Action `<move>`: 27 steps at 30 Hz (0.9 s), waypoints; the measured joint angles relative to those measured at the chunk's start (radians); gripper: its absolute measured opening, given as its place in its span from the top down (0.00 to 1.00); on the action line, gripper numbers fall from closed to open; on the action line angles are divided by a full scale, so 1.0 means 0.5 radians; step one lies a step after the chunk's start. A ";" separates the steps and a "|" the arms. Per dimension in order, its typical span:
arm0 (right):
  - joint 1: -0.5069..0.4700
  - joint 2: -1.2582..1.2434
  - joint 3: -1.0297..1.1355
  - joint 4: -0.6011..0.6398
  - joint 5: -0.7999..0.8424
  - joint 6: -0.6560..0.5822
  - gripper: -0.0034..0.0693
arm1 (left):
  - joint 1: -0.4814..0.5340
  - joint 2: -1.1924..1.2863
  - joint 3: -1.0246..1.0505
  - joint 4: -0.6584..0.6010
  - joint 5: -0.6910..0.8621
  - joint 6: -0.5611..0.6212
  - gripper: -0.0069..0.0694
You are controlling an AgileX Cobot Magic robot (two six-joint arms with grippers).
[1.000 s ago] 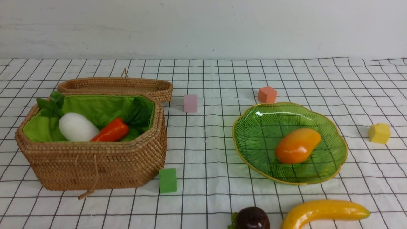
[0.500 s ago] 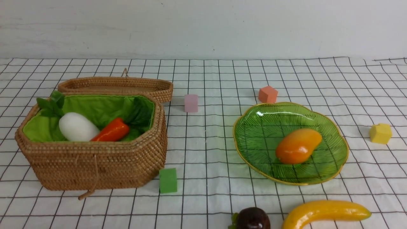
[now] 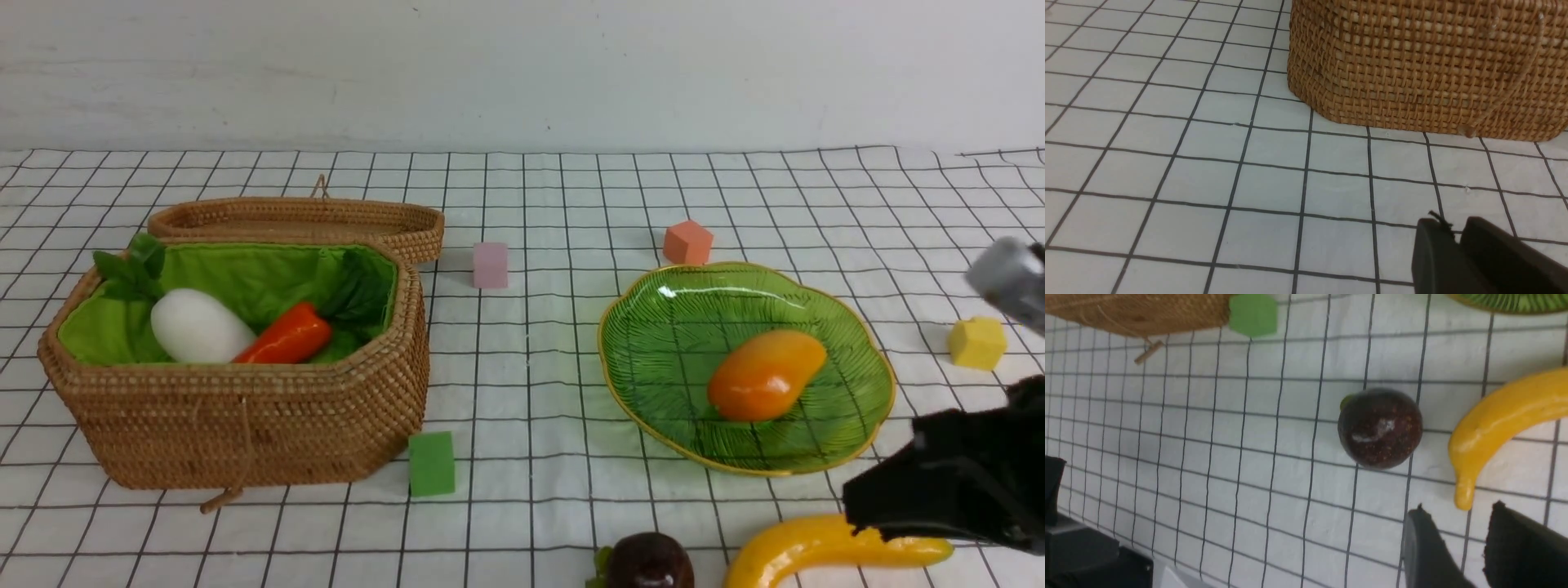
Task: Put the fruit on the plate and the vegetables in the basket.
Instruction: Use the right arm to grab a banana and put it into the right plate
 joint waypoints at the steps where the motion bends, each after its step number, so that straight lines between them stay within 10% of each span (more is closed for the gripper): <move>1: 0.033 0.091 -0.042 -0.002 0.037 0.024 0.61 | 0.000 0.000 0.000 0.000 0.000 0.000 0.79; 6: 0.279 0.401 -0.208 -0.236 0.066 0.289 0.56 | 0.000 0.000 0.000 0.000 0.000 0.000 0.79; 18: 0.610 0.851 -0.452 -1.103 -0.350 2.484 0.14 | 0.000 0.000 0.000 0.000 0.000 0.000 0.79; 27: 0.610 1.045 -0.456 -1.158 -0.380 2.952 0.20 | 0.000 0.000 0.000 0.000 0.000 0.000 0.79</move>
